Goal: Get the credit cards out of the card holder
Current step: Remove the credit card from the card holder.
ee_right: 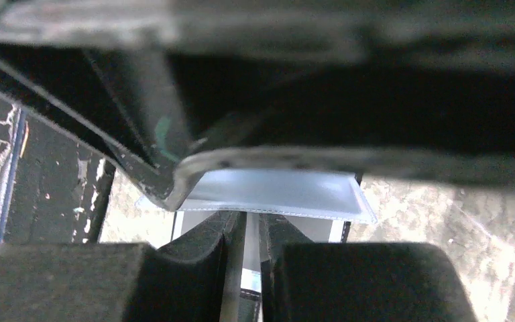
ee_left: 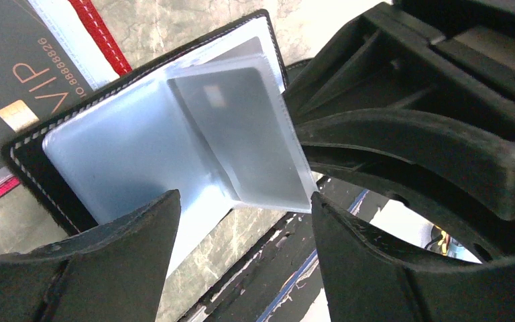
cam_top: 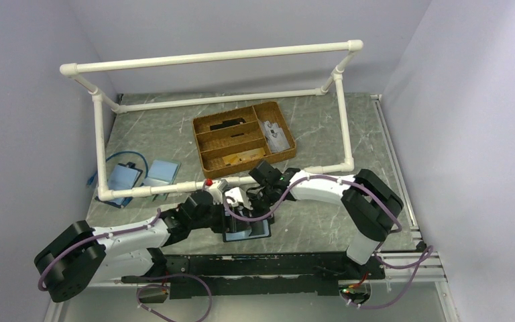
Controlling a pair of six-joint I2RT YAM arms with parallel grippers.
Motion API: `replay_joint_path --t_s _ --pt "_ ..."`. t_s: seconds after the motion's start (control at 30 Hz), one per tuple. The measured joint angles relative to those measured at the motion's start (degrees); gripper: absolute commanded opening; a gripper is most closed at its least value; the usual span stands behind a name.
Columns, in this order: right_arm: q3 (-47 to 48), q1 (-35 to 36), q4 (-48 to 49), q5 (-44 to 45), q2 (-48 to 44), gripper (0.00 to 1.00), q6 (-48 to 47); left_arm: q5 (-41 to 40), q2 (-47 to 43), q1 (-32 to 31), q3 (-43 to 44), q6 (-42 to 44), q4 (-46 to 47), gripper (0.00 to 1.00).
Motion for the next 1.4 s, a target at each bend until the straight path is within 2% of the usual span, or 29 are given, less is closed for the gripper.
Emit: replay_joint_path --t_s 0.27,0.43,0.6,0.63,0.7,0.73,1.0,1.03,1.23,1.4 --pt "1.81 0.00 0.79 -2.14 2.27 0.08 6.91 0.63 -1.62 0.00 -0.07 0.66 -0.68 0.77" --pt "2.95 0.00 1.46 -4.26 2.60 0.08 8.76 0.11 -5.73 0.11 -0.39 0.61 -3.23 0.84" --pt "3.41 0.00 1.70 -5.25 3.15 0.07 9.94 -0.81 -7.58 0.11 -0.59 0.50 -5.35 0.81" --pt "3.43 0.00 1.68 -5.31 3.34 0.07 10.14 -1.07 -7.34 0.11 -0.59 0.39 -5.49 0.79" --pt "3.45 0.00 1.64 -5.29 3.82 0.07 10.54 -1.53 -6.43 0.11 -0.59 0.33 -5.55 0.65" --pt "3.45 -0.07 1.62 -5.27 4.02 0.07 10.80 -1.70 -5.77 0.11 -0.59 0.09 -5.55 0.62" --pt "4.20 -2.38 1.22 -5.29 4.17 0.08 11.93 -3.91 -2.54 0.35 -0.59 -1.66 -6.38 0.02" --pt "4.31 -2.71 1.18 -5.33 4.17 0.08 12.04 -4.24 -2.54 0.35 -0.59 -1.97 -6.51 0.00" --pt "5.49 -5.11 -0.31 -7.21 4.17 0.13 13.51 -4.81 -3.56 0.37 -0.90 -1.03 -4.98 0.00" --pt "6.58 -8.17 -1.55 -13.20 3.78 0.19 16.22 -6.58 -10.36 0.39 -4.24 1.25 -2.38 0.00"
